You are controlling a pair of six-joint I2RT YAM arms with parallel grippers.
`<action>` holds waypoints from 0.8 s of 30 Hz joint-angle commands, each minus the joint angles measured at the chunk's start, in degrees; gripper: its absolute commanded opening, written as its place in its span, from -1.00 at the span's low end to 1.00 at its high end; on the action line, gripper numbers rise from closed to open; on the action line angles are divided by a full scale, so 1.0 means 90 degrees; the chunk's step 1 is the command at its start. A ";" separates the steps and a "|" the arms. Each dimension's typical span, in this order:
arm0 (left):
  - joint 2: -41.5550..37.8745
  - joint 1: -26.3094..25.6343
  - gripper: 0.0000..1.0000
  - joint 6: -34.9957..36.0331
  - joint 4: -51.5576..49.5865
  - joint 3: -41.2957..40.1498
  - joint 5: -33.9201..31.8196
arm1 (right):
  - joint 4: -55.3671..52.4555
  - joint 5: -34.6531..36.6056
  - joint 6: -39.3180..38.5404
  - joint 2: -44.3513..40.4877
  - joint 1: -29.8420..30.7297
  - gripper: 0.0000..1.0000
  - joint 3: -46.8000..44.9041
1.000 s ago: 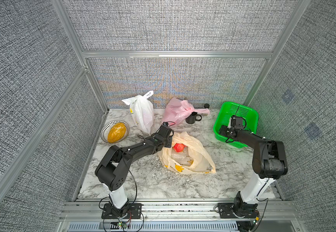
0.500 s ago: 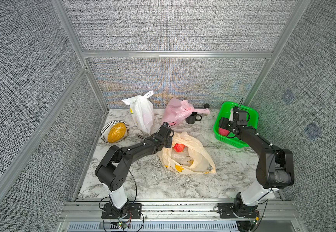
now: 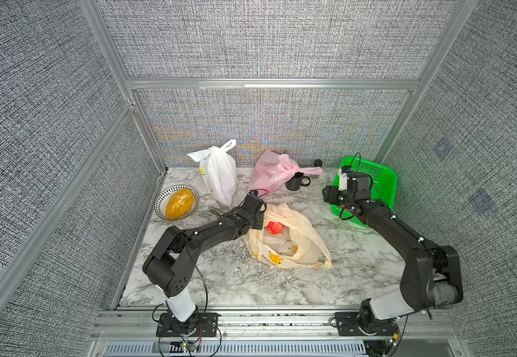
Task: Untie the knot of a plastic bag & take out the apple
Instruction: Pick up the apple from the plastic bag.
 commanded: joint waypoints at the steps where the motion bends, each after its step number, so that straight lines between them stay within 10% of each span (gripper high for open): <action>1: -0.0032 -0.0011 -0.29 -0.0008 0.0116 0.0034 -0.0022 | -0.0275 -0.0407 -0.0119 -0.0314 0.0613 0.41 -0.0114; 12: 0.0024 -0.0041 -0.73 0.0022 0.0107 0.0156 0.0017 | -0.0206 -0.1583 -0.0167 -0.0082 0.2894 -0.03 -0.0346; 24: -0.0046 -0.0051 -0.80 -0.0012 0.0049 0.0190 -0.0071 | 0.0537 -0.0901 -0.0462 0.1253 0.3220 0.20 -0.0085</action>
